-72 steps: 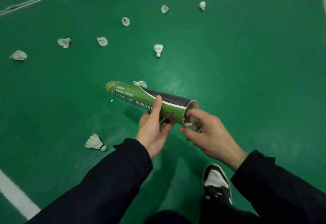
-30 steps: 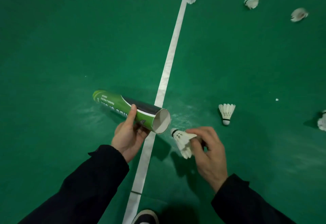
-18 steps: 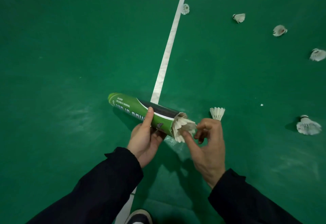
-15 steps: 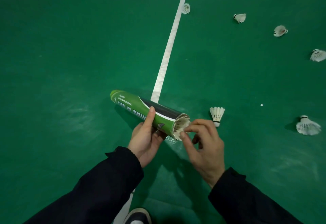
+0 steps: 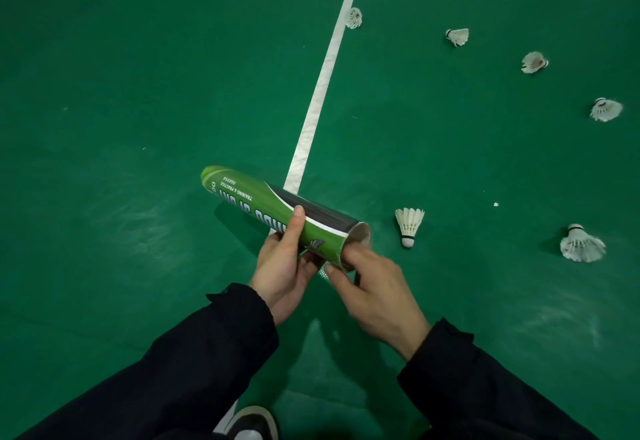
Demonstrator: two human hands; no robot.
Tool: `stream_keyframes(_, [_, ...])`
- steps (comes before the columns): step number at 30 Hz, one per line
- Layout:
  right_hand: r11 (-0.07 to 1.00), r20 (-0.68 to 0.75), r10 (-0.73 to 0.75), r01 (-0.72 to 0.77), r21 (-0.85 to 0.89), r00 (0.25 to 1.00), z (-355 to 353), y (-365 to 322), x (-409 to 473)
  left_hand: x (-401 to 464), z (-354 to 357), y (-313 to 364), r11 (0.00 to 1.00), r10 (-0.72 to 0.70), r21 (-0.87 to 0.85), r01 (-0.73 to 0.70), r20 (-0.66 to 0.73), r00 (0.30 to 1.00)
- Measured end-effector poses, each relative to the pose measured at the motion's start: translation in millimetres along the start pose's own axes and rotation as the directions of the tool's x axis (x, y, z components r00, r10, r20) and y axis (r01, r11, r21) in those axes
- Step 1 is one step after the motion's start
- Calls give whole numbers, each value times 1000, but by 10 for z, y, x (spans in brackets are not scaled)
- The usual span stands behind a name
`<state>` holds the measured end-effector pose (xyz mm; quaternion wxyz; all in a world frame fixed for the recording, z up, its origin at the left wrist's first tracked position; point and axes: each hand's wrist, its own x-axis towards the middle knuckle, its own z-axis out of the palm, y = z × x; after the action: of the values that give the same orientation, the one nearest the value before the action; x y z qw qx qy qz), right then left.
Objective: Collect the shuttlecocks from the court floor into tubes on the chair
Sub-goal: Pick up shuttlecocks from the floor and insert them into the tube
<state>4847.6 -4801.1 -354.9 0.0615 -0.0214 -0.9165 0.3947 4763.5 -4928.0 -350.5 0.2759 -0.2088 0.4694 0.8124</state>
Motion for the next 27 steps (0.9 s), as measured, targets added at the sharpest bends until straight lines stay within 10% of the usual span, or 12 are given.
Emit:
stream_keyframes(6, [967,300,228,-252,43,926,-127,139,82,38,144,-173,996,-29,89,30,-11,1000])
stream_keyframes(11, [975,-153,133,-102,200,979,-183,350,-63,201,385,-242,998,-30,58,29,6,1000])
stream_keyframes(19, [960,55,222,-228,163,973,-344,782,-84,407,645,-627,980,-82,185,79,9,997])
stream_keyframes(23, [924,-296,189,-67,375,936,-493,963,-144,619,608,-571,985,-58,161,60,-20,998])
stream_keyframes(27, [894,-212,447,-442,70,869,-480,1603,326,741,615,-489,982,-25,183,35,-57,998])
